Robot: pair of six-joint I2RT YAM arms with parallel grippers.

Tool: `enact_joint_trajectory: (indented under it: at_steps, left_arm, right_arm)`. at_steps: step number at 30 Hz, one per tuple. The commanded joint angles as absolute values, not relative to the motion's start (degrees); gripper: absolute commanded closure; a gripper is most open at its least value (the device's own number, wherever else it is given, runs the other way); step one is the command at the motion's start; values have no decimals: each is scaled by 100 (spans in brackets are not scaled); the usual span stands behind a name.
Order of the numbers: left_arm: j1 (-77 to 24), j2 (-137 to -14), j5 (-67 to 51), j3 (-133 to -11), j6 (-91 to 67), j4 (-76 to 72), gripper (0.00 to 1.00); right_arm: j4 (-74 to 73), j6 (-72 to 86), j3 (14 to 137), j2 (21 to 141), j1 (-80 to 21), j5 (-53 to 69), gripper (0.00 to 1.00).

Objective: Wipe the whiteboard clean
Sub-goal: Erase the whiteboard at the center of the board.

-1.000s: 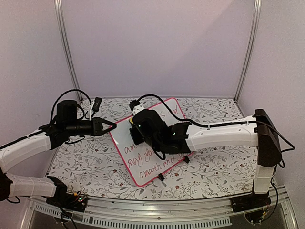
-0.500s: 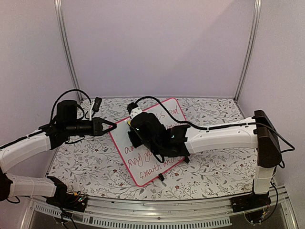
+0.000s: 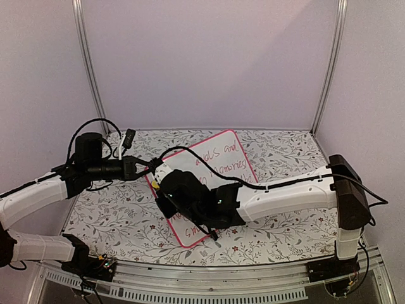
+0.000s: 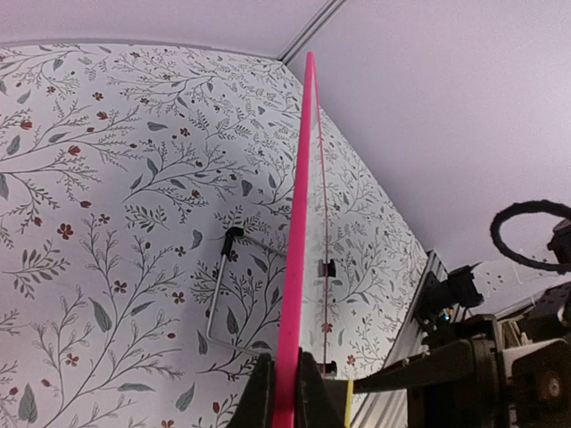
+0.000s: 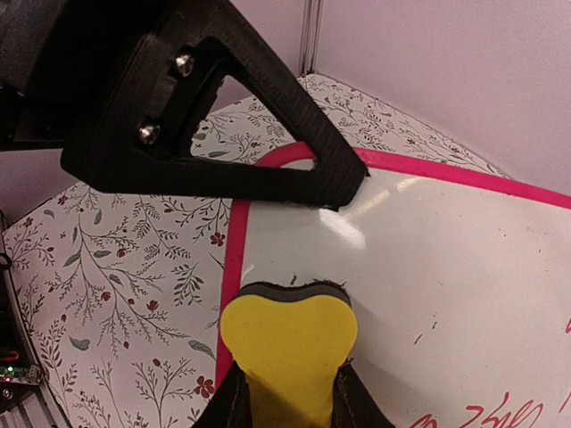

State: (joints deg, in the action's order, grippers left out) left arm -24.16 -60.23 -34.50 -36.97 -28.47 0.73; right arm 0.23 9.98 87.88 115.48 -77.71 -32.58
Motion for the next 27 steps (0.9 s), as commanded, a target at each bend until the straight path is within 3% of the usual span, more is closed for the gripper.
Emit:
enact_joint_trajectory:
  at_steps: [1, 11, 18, 27]
  left_arm:
    - [-2557, -6012, -3367, -3686, -2710, 96, 100]
    - [-2552, -6014, -3375, -3688, -2701, 92, 100]
    - [-2551, -5992, -3358, -3683, -2711, 91, 100]
    - [-2559, -5994, -3351, -3677, -2712, 97, 100]
  right_arm:
    - [124, 787, 9019, 11695, -7868, -3054, 75]
    - [428, 715, 8506, 10409, -7838, -3220, 74]
    - [222, 805, 7928, 9427, -7291, -3473, 74]
    - [-306, 1501, 7014, 8749, -6137, -2405, 74]
